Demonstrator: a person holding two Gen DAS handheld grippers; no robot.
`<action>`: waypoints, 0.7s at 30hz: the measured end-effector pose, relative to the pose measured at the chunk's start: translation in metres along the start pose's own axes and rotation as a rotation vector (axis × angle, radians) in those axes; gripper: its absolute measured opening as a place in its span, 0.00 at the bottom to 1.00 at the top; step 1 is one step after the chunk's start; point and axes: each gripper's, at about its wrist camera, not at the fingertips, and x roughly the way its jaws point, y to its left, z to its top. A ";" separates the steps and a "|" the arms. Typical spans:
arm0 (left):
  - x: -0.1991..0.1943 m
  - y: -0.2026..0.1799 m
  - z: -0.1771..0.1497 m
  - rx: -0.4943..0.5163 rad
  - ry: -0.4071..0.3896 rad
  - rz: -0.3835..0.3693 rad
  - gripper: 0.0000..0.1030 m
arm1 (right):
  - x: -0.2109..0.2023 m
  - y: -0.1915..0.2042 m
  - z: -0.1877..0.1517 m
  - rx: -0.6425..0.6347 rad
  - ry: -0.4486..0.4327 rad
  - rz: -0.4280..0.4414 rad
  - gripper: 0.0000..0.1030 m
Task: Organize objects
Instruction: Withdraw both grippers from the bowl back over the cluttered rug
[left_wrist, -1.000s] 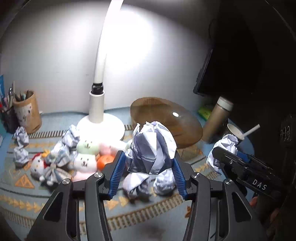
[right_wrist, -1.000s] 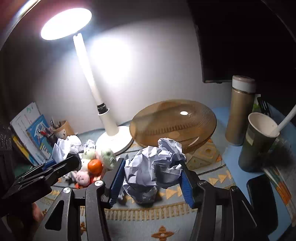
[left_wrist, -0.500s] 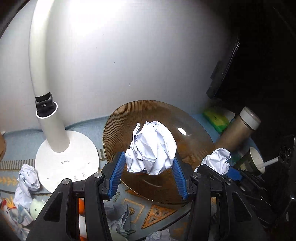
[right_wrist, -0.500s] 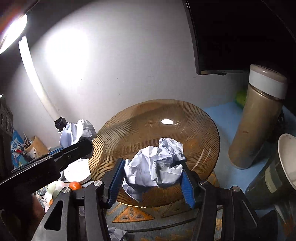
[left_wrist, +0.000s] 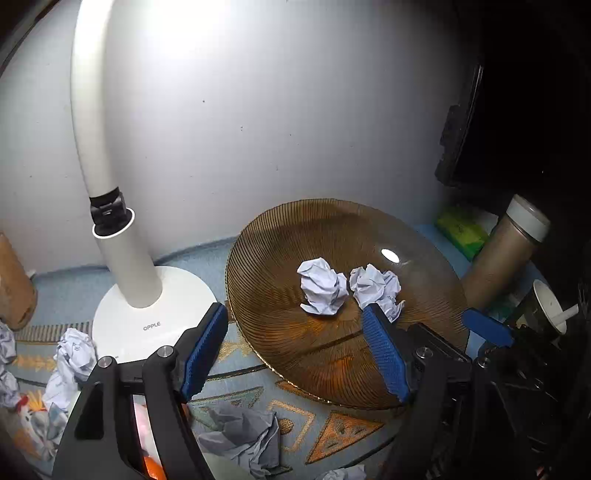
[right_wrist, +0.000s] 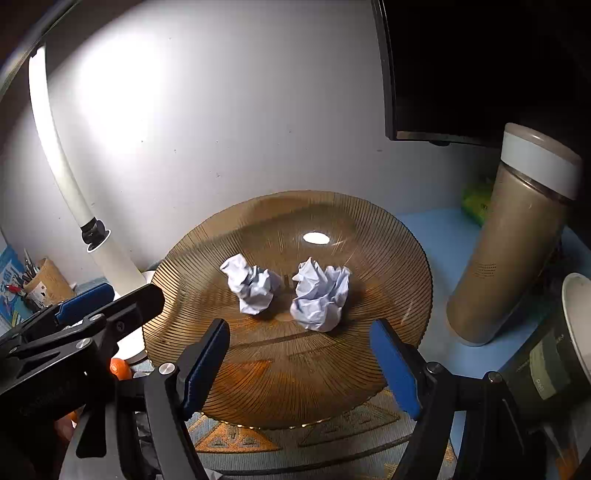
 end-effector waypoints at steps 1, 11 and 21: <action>-0.011 -0.001 -0.004 0.007 -0.018 0.006 0.75 | -0.008 0.002 -0.003 -0.005 -0.009 -0.005 0.75; -0.115 0.031 -0.071 -0.072 -0.047 0.102 0.78 | -0.085 0.034 -0.052 0.004 -0.051 0.105 0.75; -0.129 0.118 -0.168 -0.212 0.042 0.305 0.78 | -0.074 0.124 -0.119 -0.087 -0.025 0.276 0.75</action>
